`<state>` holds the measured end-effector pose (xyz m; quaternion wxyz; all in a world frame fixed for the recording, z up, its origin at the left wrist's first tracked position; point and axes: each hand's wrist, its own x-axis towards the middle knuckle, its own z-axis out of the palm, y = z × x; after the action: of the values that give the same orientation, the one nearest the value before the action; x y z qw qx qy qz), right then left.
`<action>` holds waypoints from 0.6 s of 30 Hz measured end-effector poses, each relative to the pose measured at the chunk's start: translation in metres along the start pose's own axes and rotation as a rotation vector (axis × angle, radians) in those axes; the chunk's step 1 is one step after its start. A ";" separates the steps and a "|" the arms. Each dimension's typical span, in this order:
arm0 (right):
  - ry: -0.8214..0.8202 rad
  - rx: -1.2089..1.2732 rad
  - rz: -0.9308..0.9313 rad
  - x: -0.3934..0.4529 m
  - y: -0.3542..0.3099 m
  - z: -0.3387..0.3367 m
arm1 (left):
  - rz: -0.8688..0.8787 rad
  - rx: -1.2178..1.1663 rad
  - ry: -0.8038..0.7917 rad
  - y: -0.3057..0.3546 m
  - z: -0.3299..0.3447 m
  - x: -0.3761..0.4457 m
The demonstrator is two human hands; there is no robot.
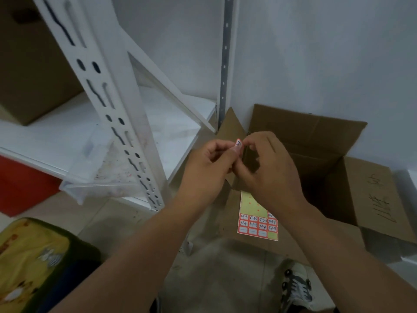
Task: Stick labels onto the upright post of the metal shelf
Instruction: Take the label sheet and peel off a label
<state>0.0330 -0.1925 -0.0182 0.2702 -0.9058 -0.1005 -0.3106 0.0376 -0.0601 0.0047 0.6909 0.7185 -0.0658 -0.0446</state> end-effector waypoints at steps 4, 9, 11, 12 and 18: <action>-0.063 0.185 0.066 0.001 -0.005 0.000 | 0.005 0.053 0.088 0.000 -0.003 0.002; -0.101 0.575 0.372 0.007 -0.011 -0.011 | 0.122 0.141 0.119 0.000 -0.008 -0.002; -0.151 0.625 0.417 0.008 -0.013 -0.014 | 0.140 0.161 0.102 0.000 -0.010 -0.005; -0.172 0.670 0.435 0.009 -0.015 -0.016 | 0.150 0.179 0.093 -0.001 -0.011 -0.006; -0.215 0.737 0.478 0.008 -0.020 -0.020 | 0.204 0.218 0.079 -0.003 -0.016 -0.010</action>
<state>0.0223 -0.1867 0.0085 0.6270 -0.7739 -0.0197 -0.0871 0.0304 -0.0428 0.0017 0.6118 0.7801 -0.1155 0.0615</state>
